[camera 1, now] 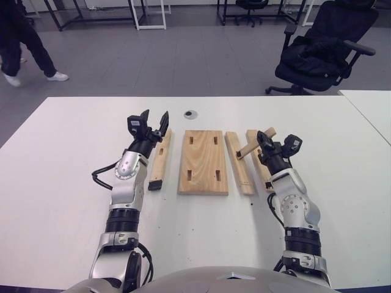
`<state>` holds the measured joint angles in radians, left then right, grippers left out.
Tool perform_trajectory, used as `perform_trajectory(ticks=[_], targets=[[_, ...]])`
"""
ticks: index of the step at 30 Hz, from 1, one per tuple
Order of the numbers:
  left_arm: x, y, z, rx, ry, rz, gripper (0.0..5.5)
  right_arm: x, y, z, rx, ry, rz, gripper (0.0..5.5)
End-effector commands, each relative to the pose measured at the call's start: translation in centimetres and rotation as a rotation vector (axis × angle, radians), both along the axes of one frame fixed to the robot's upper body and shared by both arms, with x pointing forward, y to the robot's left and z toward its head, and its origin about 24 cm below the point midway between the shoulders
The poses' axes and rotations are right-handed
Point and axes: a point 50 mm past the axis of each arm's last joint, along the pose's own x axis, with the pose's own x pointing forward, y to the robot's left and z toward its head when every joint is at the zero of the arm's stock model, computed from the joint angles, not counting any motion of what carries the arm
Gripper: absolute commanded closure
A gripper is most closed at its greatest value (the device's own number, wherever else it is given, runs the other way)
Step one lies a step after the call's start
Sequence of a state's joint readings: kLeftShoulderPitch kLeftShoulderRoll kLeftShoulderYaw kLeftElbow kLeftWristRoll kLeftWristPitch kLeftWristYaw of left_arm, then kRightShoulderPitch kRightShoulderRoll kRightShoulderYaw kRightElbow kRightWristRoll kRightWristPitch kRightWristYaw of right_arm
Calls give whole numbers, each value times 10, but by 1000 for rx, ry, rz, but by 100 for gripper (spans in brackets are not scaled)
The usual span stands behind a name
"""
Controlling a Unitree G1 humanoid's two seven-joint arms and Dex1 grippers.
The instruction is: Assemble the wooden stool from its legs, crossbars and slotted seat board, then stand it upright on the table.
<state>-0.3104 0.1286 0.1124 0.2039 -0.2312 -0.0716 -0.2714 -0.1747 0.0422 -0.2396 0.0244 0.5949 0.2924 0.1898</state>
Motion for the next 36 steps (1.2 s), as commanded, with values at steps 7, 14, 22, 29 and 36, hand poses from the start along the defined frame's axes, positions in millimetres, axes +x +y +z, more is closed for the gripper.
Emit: perform_trajectory(ticks=[7,14,22,29,36], targets=[[1,-9,-4,0,30,-33,211,3,13,-11,-242,-3,31,509],[-7,-9,-10,21,49,-39,211,-15,15,-29,-414,55,38,509],[-3,-11,-7,83,22,-32,211,-16,18,-39,-549,91,76,509],[-9,-8,-13,149,25,-19,211,-25,21,-57,-659,142,190,509],[-8,-10,-13,227,11,-31,211,-38,14,-71,-686,132,213,509]])
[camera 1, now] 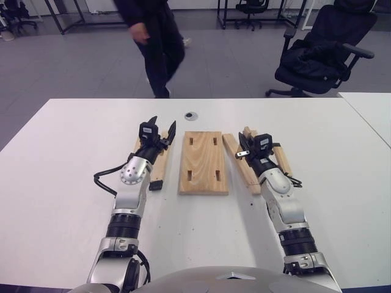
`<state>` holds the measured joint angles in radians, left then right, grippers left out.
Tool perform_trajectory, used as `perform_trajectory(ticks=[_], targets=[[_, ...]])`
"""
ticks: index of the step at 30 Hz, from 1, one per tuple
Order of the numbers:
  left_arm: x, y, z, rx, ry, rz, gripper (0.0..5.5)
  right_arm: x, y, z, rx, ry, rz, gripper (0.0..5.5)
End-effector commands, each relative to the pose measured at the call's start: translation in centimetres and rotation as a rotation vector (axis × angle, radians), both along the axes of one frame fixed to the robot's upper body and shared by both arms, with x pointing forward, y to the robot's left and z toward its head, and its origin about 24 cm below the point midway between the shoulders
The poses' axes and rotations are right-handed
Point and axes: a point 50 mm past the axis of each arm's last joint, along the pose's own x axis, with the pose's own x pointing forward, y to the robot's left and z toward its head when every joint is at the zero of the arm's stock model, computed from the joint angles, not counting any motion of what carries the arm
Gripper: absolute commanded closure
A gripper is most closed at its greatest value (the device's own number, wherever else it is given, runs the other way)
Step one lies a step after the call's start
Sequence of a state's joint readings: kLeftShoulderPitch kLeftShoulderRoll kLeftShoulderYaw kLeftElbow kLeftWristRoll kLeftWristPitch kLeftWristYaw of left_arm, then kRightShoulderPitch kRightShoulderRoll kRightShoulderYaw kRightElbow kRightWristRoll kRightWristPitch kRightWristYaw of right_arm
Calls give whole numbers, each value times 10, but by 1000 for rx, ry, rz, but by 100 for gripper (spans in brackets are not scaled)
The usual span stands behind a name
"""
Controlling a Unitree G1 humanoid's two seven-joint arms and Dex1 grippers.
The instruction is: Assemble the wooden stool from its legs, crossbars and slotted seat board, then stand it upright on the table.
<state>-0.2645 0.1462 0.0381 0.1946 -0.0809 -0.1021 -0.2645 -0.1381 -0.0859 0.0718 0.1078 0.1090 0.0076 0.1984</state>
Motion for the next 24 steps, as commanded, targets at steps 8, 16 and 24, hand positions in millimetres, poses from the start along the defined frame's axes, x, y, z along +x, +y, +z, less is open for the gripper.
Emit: perform_trajectory(ticks=[8,16,24], targets=[[-5,-2,-5,71,-19,-13,211,-29,-22,-44,-14,135,-5,509],[0,-5,3,44,-52,-8,211,-12,-18,3,55,42,-20,348],[-5,-1,6,48,-61,7,211,-11,-13,26,-3,133,59,210]])
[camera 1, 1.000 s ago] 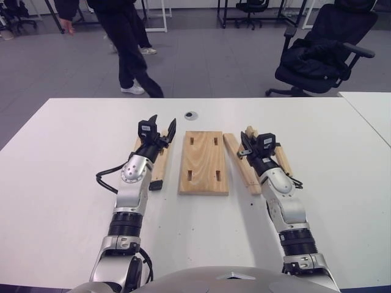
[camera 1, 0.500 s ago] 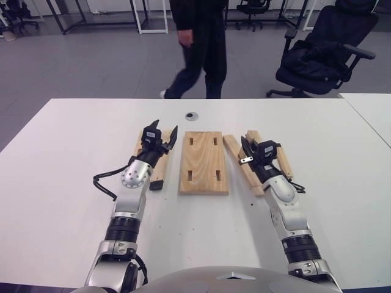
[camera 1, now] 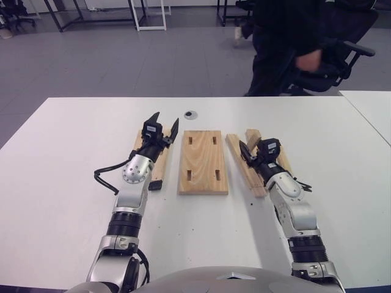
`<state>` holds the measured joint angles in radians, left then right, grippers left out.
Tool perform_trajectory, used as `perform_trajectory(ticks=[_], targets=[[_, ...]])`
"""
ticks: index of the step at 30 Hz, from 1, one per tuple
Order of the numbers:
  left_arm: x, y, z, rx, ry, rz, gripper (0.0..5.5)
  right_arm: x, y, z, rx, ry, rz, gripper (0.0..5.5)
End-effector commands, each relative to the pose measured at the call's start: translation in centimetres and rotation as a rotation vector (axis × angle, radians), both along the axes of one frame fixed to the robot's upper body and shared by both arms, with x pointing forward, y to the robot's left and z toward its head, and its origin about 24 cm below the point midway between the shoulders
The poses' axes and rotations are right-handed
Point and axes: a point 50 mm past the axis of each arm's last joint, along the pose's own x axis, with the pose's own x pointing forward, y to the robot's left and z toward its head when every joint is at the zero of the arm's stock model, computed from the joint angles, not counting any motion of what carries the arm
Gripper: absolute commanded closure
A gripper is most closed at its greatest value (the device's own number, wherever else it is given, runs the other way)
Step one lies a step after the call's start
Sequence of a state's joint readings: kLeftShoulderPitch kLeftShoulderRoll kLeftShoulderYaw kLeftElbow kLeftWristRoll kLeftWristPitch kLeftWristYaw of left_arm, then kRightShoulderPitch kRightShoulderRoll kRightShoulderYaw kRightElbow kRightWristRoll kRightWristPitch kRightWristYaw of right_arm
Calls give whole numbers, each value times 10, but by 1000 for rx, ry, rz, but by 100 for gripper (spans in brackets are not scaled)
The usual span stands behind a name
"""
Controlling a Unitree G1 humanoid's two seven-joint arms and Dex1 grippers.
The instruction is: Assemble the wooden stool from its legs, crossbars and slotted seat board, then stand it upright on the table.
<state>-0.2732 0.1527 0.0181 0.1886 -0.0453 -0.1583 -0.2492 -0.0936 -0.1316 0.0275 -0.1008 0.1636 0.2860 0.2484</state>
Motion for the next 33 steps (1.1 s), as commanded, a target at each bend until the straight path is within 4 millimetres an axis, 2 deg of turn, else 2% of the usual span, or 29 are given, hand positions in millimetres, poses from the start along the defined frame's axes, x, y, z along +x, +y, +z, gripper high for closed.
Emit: perform_trajectory(ticks=[1,5,8,13,21,32,33], targets=[[-6,3,-3,5,10,16,211,-2,0,15,-27,53,37,186],[-7,2,-2,7,12,17,211,-7,-1,19,-66,199,55,119],[-8,0,-3,13,18,12,211,-11,3,20,-58,288,55,119],[-10,-4,-5,20,26,2,211,-18,3,8,-71,411,17,119],[-11,-7,-5,36,26,-9,211,-25,0,-5,-163,493,18,119],[-14,-10,-6,40,22,-12,211,-28,-1,-13,-262,531,61,333],[-14,-10,-6,40,23,-14,211,-27,-1,-15,-259,531,54,341]])
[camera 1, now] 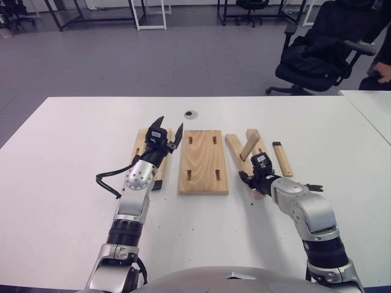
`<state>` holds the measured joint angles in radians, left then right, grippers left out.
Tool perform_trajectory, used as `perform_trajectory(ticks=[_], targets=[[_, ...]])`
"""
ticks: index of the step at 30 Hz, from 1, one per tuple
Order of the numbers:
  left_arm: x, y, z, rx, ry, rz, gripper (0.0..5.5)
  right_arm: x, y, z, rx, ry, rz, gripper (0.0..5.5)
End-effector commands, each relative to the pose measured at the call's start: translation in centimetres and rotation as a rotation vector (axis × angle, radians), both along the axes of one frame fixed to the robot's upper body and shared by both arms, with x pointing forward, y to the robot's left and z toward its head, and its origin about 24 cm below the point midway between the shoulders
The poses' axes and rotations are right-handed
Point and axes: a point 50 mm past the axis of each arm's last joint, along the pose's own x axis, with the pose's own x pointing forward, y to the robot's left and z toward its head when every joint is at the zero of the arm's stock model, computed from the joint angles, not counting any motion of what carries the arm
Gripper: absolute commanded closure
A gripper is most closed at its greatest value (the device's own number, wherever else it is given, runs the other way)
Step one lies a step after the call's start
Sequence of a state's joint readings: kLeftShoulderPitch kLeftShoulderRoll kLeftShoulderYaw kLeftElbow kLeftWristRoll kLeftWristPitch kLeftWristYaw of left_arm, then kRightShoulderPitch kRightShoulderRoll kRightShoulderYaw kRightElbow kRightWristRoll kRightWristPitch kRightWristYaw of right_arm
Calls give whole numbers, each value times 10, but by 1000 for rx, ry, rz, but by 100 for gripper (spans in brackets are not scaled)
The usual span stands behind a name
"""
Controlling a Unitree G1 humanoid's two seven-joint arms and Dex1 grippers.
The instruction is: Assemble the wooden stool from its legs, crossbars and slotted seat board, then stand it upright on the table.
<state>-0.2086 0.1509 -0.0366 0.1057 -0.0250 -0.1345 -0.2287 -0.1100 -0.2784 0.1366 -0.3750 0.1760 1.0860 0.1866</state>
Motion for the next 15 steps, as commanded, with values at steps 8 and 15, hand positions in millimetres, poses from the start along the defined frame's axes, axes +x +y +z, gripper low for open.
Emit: perform_trajectory(ticks=[8,15], targets=[[4,16,11,-185,30,61,211,21,-3,28,86,-176,-31,343],[18,20,39,-531,114,-77,211,36,0,69,77,-461,189,343]])
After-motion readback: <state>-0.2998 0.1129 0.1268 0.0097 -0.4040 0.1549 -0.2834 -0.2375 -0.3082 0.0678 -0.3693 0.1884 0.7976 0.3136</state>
